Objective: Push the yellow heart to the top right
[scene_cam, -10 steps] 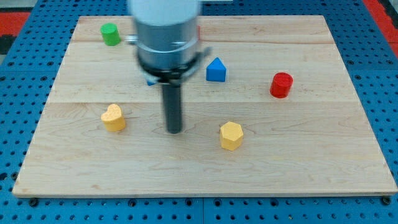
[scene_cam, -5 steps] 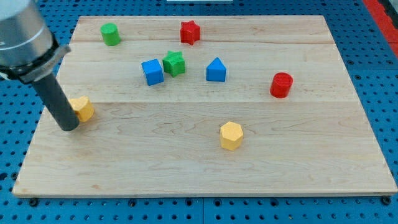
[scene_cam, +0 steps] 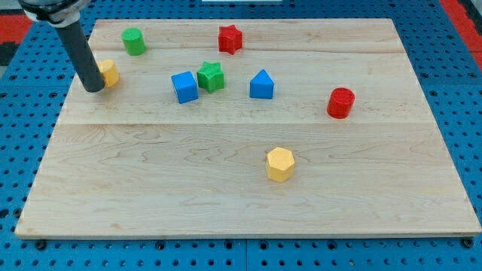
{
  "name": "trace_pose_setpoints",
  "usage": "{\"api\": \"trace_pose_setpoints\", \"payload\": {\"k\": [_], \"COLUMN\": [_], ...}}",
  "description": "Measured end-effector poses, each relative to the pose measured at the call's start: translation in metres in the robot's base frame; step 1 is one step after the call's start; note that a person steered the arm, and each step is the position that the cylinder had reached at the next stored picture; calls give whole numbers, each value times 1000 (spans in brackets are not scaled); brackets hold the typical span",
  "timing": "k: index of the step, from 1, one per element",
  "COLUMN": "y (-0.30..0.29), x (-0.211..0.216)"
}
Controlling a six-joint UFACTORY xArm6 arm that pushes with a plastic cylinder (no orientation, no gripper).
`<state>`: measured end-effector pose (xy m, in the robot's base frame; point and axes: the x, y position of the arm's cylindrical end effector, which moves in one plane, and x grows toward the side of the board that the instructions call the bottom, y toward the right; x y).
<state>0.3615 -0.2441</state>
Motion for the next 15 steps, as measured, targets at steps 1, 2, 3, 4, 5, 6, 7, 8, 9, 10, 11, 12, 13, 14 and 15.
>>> {"api": "trace_pose_setpoints", "payload": {"k": [1,2,3,4,5,6,7,8,9,10,11,12,13,14,15], "y": [2,-38,-13,60,104,75,88,143,188,235,228,165,173,264,330], "x": [-18,-33,-43,-43,-43,-68,-76,-49,-40,-44,-43,-53,-68,-67,-67]}}
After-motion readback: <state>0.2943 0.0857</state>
